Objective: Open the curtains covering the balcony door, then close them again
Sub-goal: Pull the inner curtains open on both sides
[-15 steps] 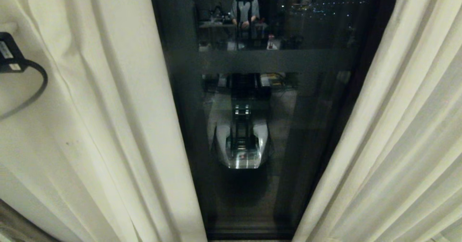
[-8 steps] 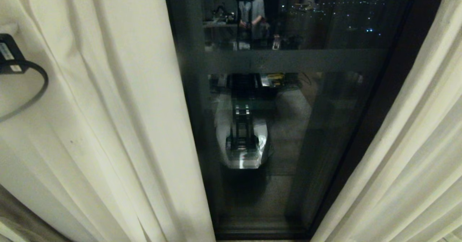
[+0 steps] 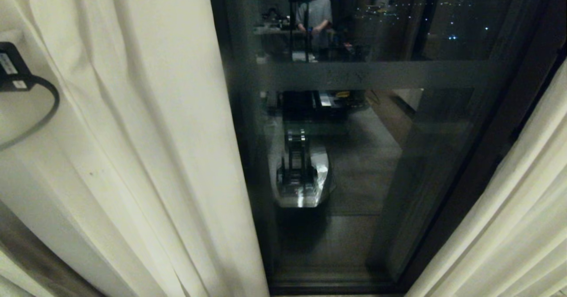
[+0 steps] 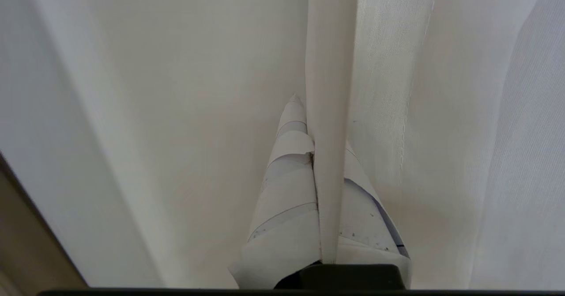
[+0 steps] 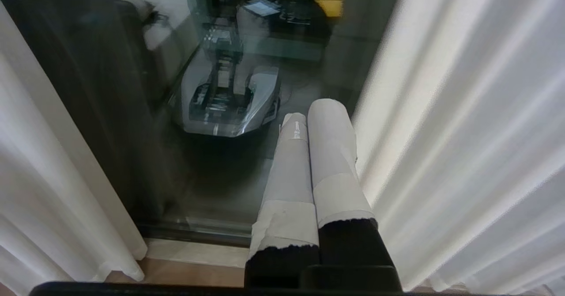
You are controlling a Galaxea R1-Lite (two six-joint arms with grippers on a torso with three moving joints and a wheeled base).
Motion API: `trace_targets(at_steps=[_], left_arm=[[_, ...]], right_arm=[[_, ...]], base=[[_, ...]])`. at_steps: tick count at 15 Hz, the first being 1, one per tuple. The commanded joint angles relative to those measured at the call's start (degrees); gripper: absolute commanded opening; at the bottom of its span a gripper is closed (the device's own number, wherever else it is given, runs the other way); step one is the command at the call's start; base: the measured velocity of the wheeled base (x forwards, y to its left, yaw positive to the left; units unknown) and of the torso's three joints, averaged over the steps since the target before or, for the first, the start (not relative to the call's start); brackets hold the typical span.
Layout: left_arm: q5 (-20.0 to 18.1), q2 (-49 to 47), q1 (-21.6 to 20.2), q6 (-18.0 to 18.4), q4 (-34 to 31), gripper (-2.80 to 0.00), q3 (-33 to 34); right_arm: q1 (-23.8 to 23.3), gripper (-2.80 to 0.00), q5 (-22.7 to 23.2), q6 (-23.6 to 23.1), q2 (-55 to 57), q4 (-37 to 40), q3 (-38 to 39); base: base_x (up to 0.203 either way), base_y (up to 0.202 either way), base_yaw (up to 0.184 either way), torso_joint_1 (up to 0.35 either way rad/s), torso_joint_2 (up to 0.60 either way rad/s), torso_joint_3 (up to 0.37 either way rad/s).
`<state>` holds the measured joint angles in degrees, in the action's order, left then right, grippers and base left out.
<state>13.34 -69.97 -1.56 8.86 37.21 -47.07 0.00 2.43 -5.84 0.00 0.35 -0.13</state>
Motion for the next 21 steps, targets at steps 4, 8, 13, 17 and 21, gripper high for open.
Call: trace_targets(at_steps=[4, 8, 13, 17, 21], left_arm=[[0.1, 0.1, 0.0, -0.8, 0.2, -2.80, 0.2], [0.1, -0.6, 0.0, -3.8, 0.2, -2.80, -1.3], [-0.1, -5.1, -0.4, -9.0, 0.2, -2.80, -5.1], [-1.0, -7.9, -8.8, -12.8, 0.4, -2.80, -6.8], [-12.1, -12.3, -21.0, -16.5, 0.6, -2.80, -10.2]], right_arm=[[0.0, -2.80, 0.0, 0.0, 0.1, 0.0, 0.0], [0.0, -2.80, 0.0, 0.0, 0.1, 0.0, 0.0], [0.0, -2.80, 0.0, 0.0, 0.1, 0.0, 0.0], [0.0, -2.80, 0.0, 0.0, 0.1, 0.0, 0.0], [0.0, -2.80, 0.0, 0.0, 0.1, 0.0, 0.0]], base=[[0.000, 0.179, -0.001, 0.003, 0.00, 0.001], [0.000, 0.022, -0.001, 0.001, 0.00, 0.001], [0.000, 0.000, 0.000, 0.000, 0.00, 0.000], [0.000, 0.000, 0.000, 0.000, 0.00, 0.000], [0.000, 0.000, 0.000, 0.000, 0.00, 0.000]])
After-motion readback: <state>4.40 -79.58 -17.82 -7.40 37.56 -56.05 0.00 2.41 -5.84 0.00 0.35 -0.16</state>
